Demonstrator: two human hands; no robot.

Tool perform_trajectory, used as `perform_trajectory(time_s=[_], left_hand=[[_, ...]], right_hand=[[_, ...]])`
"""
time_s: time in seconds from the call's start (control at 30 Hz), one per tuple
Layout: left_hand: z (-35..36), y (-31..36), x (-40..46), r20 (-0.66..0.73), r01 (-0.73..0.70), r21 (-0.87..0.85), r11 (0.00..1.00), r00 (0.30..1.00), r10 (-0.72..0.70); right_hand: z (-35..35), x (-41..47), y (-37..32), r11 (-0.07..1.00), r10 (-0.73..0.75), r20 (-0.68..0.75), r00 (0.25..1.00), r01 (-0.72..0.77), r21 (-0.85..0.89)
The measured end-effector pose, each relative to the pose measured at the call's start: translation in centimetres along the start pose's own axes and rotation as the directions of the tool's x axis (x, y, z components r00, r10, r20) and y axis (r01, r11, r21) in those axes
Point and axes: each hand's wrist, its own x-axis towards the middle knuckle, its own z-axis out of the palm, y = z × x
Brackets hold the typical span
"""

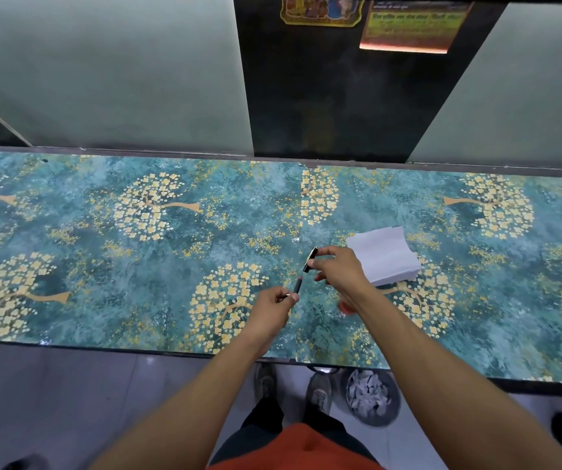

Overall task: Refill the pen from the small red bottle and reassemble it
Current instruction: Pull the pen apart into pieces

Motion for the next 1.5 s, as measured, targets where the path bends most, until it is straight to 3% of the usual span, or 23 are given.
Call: perform_trajectory(time_s=[0.17, 0.33, 0.53, 0.73, 0.97, 1.13, 1.27, 1.5], left_hand=[[0.2, 0.2, 0.0, -0.05, -0.006, -0.035, 0.999, 0.999, 0.005], [0.7, 0.6, 0.5, -0.093, -0.078, 0.006, 0.997, 0.993, 0.079], [1.0, 0.3, 0.2, -0.103, -0.088, 0.036, 0.995, 0.99, 0.091], [-0.1, -0.2, -0.1, -0.153, 0.009, -0.196, 0.981, 0.987, -0.04], [-0.1, 1.1, 0.4, -0.138, 0.043, -0.563, 0.826, 0.98, -0.145], [0.6, 1.9, 0.3, 0.008, 0.156, -0.735, 0.66, 0.975, -0.221], [1.1, 2.0, 0.1, 0.115, 0.239, -0.749, 0.617, 0.965, -0.235], [0.4, 1.5, -0.7, 0.321, 0.354, -0.664, 0.658, 0.931, -0.176]], right_hand=[[0.2, -0.9, 0.2, 0.98, -0.106, -0.065, 0.992, 0.094, -0.176], [1.1, -2.2, 0.6, 0.965, -0.107, 0.12, 0.987, 0.132, -0.227], [1.5, -2.4, 0.8, 0.961, -0.119, 0.054, 0.991, 0.129, -0.247], [1.2, -2.2, 0.6, 0.893, -0.19, -0.014, 0.982, 0.167, -0.419], [1.9, -3.8, 0.8, 0.876, -0.189, 0.284, 0.94, 0.292, -0.383], [1.4, -4.3, 0.6, 0.761, -0.314, 0.296, 0.902, 0.425, -0.49], [1.4, -4.8, 0.4, 0.602, -0.332, 0.352, 0.875, 0.484, -0.635], [-1.6, -5.4, -1.7, 0.633, -0.387, 0.303, 0.871, 0.49, -0.6]])
